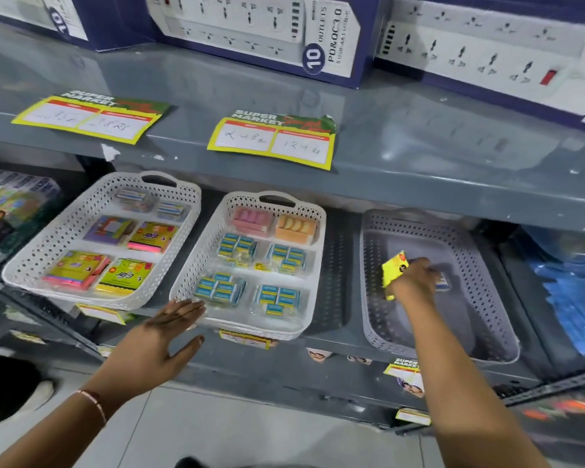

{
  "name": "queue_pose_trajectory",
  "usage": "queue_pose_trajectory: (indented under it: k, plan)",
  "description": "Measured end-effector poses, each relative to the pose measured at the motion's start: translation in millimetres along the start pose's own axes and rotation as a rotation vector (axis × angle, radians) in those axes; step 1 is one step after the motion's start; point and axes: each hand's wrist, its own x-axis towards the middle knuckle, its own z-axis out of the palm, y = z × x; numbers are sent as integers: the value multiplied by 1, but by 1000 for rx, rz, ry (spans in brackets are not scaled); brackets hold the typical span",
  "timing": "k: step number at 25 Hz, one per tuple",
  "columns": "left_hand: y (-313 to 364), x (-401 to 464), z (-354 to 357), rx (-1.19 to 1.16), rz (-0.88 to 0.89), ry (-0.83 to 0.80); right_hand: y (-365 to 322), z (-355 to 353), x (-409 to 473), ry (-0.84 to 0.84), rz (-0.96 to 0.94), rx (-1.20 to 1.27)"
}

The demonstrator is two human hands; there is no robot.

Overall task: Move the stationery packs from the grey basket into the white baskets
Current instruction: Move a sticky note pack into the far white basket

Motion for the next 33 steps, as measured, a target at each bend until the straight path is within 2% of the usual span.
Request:
queue_pose_trajectory:
  k: [4,6,8,10,13,15,16,19,22,25,33]
  plan:
    - [-8,-6,-8,48,52,-28,-12,-22,-20,104,-62,-1]
    - [-24,-11,-19,70,17,-13,-37,-33,-41,214,-228,76]
    - [-54,-21,-32,117,-46,-4,-78,-31,-69,205,-487,152]
    - [-85,-31,-43,154,-96,-8,-127,-10,-103,25,-664,299]
    - [-126,-46,-63,199,-138,-38,-209,58,-174,-445,-693,560]
    - [-149,-54,-75,236,-125,-55,-258,109,-218,-614,-778,480]
    - [-161,-58,-82,237,-122,-60,-279,131,-237,-644,-822,392]
    - [-185,-63,-94,202,-105,-61,-321,175,-266,-575,-947,11]
    - [-196,-64,-94,153,-59,-45,-334,207,-270,-606,-893,-215]
    - [-202,-67,-90,97,-36,-33,-333,230,-273,-525,-807,-336]
    - [-207,-67,-90,61,1,-24,-332,235,-289,-326,-745,-519]
